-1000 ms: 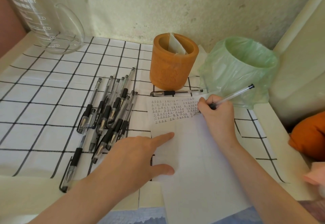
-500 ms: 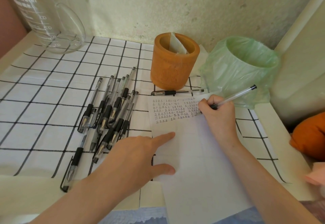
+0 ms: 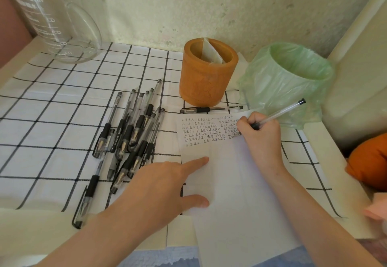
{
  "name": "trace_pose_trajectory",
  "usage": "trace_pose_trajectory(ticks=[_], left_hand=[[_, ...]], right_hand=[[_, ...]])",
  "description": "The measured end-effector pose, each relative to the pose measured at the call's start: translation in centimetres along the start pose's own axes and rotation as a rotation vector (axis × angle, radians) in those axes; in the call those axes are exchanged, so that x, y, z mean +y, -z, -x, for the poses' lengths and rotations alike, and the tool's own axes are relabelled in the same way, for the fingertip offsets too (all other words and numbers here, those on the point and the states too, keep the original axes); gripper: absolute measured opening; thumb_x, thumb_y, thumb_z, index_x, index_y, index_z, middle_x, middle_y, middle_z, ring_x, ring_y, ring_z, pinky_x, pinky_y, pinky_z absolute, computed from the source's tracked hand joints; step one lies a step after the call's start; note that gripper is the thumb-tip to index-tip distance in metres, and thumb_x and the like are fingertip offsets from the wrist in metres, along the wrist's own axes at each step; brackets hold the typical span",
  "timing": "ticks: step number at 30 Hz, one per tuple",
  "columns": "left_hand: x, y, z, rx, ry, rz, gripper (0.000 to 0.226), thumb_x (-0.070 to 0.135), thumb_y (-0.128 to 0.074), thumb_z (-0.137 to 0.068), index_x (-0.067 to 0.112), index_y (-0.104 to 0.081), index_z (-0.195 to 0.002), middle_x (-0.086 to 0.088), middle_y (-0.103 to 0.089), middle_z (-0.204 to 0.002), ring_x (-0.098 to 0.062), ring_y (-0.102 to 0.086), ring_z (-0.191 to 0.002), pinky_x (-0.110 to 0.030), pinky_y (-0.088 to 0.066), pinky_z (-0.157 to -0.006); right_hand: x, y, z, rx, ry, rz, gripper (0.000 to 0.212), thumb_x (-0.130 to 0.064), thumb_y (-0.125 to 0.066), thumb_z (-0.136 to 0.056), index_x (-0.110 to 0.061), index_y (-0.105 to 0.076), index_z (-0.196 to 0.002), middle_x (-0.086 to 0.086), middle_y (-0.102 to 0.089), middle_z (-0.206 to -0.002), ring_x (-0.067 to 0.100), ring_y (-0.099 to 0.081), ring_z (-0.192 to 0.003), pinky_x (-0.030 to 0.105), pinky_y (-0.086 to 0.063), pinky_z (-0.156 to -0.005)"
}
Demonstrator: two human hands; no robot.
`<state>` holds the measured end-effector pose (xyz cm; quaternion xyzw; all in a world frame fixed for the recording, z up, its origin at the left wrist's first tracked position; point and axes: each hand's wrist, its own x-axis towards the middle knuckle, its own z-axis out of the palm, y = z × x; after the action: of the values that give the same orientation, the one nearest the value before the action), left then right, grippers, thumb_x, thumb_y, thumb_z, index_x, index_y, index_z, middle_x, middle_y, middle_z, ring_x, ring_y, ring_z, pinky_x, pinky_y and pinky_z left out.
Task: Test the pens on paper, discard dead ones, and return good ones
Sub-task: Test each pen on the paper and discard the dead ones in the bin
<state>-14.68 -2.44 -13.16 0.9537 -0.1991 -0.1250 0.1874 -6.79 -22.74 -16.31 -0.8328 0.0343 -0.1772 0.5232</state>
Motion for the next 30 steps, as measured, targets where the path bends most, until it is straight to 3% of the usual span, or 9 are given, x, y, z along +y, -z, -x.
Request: trace_pose_trajectory(ticks=[6, 13, 19, 30], left_hand=[[-0.04, 0.02, -0.03, -0.007, 0.006, -0.011, 0.074, 0.072, -0.046, -0.074, 0.058, -0.009, -0.137, 0.015, -0.041, -0.067, 0.001, -0.038, -0.060, -0.010, -0.027, -0.051], [0.01, 0.06, -0.09, -0.016, 0.014, -0.015, 0.074, 0.072, -0.046, -0.074, 0.058, -0.010, -0.137, 0.016, -0.040, -0.068, -0.002, -0.039, -0.063, -0.010, -0.027, -0.052], [-0.02, 0.07, -0.06, -0.016, 0.018, 0.003, 0.073, 0.072, -0.047, -0.074, 0.059, -0.010, -0.136, 0.016, -0.041, -0.068, 0.003, -0.037, -0.059, -0.010, -0.027, -0.052], [0.07, 0.07, -0.02, -0.014, 0.013, -0.012, 0.073, 0.072, -0.046, -0.074, 0.059, -0.009, -0.136, 0.017, -0.041, -0.068, 0.001, -0.039, -0.063, -0.009, -0.027, -0.053]], right_hand=[[0.09, 0.04, -0.16, -0.002, -0.005, -0.018, 0.029, -0.002, -0.059, -0.082, 0.014, -0.044, -0.062, 0.028, -0.038, -0.057, 0.017, -0.031, -0.055, 0.023, -0.025, -0.050], [0.21, 0.00, -0.10, -0.016, -0.019, -0.016, 0.036, 0.002, -0.059, -0.080, -0.002, -0.035, -0.053, -0.002, -0.031, -0.049, 0.006, -0.027, -0.051, 0.019, -0.023, -0.049], [0.12, 0.06, -0.07, -0.012, -0.020, -0.019, 0.032, 0.002, -0.058, -0.079, 0.006, -0.037, -0.056, 0.011, -0.034, -0.055, 0.015, -0.030, -0.056, 0.025, -0.025, -0.052], [-0.07, 0.02, -0.01, -0.006, 0.000, 0.002, 0.033, 0.003, -0.058, -0.078, 0.005, -0.032, -0.056, 0.007, -0.026, -0.055, 0.009, -0.024, -0.054, 0.021, -0.019, -0.048]])
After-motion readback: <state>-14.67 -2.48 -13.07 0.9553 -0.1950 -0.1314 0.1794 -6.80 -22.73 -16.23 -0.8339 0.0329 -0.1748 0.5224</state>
